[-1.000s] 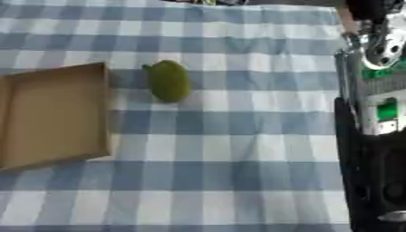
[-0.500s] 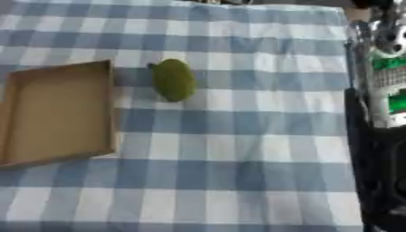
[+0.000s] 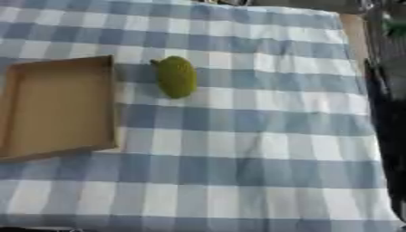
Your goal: Pick up objects on the table and place them in the box.
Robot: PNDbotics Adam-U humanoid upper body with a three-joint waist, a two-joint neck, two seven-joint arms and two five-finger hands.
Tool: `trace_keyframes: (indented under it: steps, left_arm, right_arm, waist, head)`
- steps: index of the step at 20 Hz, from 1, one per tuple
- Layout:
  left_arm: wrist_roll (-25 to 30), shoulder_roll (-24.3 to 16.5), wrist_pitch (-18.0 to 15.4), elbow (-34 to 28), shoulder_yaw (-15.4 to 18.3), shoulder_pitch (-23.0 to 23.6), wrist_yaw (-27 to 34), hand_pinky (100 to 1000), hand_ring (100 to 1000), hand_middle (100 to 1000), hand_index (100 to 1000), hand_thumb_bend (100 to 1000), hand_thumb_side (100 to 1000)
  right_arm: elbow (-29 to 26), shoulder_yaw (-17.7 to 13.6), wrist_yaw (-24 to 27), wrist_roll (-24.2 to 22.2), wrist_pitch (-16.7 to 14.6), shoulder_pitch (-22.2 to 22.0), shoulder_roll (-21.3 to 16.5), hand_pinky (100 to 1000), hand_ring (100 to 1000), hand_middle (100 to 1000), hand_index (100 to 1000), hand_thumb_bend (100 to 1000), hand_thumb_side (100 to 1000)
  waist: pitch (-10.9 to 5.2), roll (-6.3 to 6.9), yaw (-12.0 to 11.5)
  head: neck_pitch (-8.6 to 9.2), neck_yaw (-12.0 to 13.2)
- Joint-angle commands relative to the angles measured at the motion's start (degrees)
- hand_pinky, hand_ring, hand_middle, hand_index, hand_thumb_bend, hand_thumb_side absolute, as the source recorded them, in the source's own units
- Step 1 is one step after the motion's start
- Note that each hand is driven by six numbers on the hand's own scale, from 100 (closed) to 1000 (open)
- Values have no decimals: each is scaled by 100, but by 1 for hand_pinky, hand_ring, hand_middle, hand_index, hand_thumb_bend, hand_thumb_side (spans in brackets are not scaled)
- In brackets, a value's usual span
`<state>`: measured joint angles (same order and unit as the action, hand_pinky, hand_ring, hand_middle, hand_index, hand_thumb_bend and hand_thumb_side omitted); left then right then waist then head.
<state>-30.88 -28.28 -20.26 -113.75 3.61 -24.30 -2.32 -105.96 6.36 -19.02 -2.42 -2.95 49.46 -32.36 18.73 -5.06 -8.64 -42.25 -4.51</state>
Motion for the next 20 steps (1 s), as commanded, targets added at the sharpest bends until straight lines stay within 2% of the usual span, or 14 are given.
trace_keyframes:
  steps: [1, 5, 9, 13, 20]
  left_arm:
    - [4, -234, -1, -84, -15, -4, -32, 678, 590, 542, 781, 141, 453]
    - [41, -235, -21, -84, -77, -6, 42, 677, 589, 541, 781, 136, 462]
    - [115, -246, -56, -84, -106, -20, 173, 677, 589, 541, 781, 136, 461]
    - [160, -241, -71, -84, -106, -30, 225, 677, 589, 541, 781, 135, 462]
    - [190, -216, -107, -84, -116, -27, 249, 676, 588, 540, 781, 127, 468]
  right_arm:
    - [386, 393, -298, -273, -75, 333, -594, 908, 965, 847, 894, 100, 313]
    - [722, 983, -661, -636, -240, 588, -1185, 901, 953, 848, 892, 100, 319]
    - [797, 1596, -880, -1013, -124, 728, -1640, 899, 964, 860, 904, 100, 365]
    - [1093, 2095, -815, -1394, 88, 1035, -1460, 902, 979, 857, 907, 100, 371]
    - [1332, 2116, -856, -1990, 296, 1351, -876, 912, 994, 858, 911, 100, 363]
  waist:
    - [-139, 31, -29]
    - [-132, 45, -100]
    - [-125, 50, -138]
    - [-130, 74, -115]
    - [-50, 140, -112]
  head:
    - [-23, -40]
    - [-27, -124]
    - [-27, -182]
    - [-14, -210]
    - [167, -329]
